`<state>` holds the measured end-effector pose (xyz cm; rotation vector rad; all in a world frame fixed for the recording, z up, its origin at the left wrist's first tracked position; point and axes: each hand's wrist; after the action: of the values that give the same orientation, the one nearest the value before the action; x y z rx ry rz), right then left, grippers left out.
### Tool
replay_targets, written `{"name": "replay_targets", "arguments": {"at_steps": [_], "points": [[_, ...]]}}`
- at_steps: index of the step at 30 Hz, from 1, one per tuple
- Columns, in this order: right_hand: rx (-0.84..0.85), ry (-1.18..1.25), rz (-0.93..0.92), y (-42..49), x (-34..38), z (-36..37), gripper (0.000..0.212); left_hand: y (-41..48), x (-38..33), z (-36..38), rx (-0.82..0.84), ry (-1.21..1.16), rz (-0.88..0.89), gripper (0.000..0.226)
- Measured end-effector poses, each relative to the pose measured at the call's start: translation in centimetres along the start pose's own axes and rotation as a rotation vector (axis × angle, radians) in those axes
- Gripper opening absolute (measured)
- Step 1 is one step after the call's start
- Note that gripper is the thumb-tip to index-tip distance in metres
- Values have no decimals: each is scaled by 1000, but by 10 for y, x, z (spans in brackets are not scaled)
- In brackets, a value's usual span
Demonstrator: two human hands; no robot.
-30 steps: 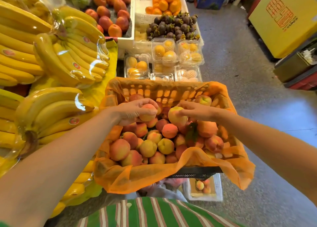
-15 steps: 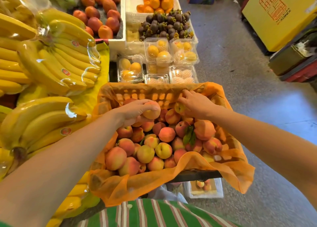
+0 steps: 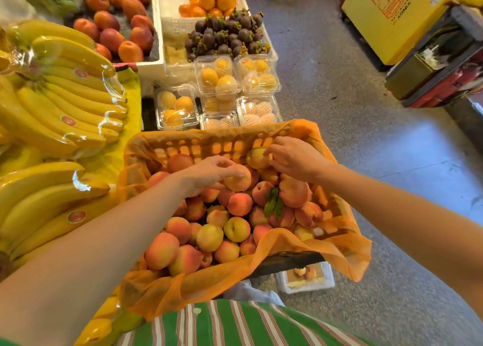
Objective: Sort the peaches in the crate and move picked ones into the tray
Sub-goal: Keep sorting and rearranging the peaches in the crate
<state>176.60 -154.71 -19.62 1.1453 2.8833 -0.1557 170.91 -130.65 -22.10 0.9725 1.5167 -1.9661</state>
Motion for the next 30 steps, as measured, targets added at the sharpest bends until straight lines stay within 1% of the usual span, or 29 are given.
{"name": "replay_targets", "arguments": {"at_steps": [2, 4, 6, 9, 11, 12, 14, 16, 18, 20, 21, 23, 25, 28, 30], "points": [[4, 123, -16, -16, 0, -6, 21, 0, 0, 11, 52, 112, -18, 48], [18, 198, -33, -35, 1, -12, 20, -2, 0, 26, 144, 237, -66, 41], [53, 238, -66, -52, 6, -13, 20, -6, 1, 43, 211, 389, -105, 42], [81, 211, -116, -71, 12, -14, 27, -8, 10, 66, 238, 509, -122, 43], [109, 307, -123, -84, 18, -18, 27, -9, 18, 75, 238, 553, -114, 45], [167, 411, -119, -90, 23, -20, 26, -9, 21, 79, 237, 568, -109, 45], [385, 610, -83, -102, 34, -22, 26, -9, 24, 82, 224, 573, -114, 48], [585, 745, -54, -111, 40, -21, 22, -12, 24, 86, 202, 548, -106, 49], [678, 838, -61, -118, 41, -22, 12, -13, 24, 93, 184, 495, -90, 46], [707, 901, -26, -122, 39, -24, 14, -14, 24, 102, 197, 401, -93, 43], [695, 915, 6, -125, 37, -26, 15, -16, 24, 107, 223, 358, -96, 40], [629, 873, 68, -131, 31, -27, 15, -15, 25, 113, 260, 370, -75, 32], [562, 717, 101, -135, 27, -24, 19, -18, 25, 116, 256, 453, -39, 25], [517, 558, 116, -137, 26, -16, 25, -25, 24, 118, 269, 563, -12, 26], [548, 485, 110, -133, 30, -11, 26, -30, 23, 119, 281, 631, 6, 30]]}}
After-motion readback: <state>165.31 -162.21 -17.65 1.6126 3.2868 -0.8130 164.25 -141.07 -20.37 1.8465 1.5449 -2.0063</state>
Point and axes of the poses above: each hand's wrist, its own y-axis towards the middle knuckle, its own z-axis out of the palm, x = y × z, and after that the axes turned 11 degrees about -y, right-handed
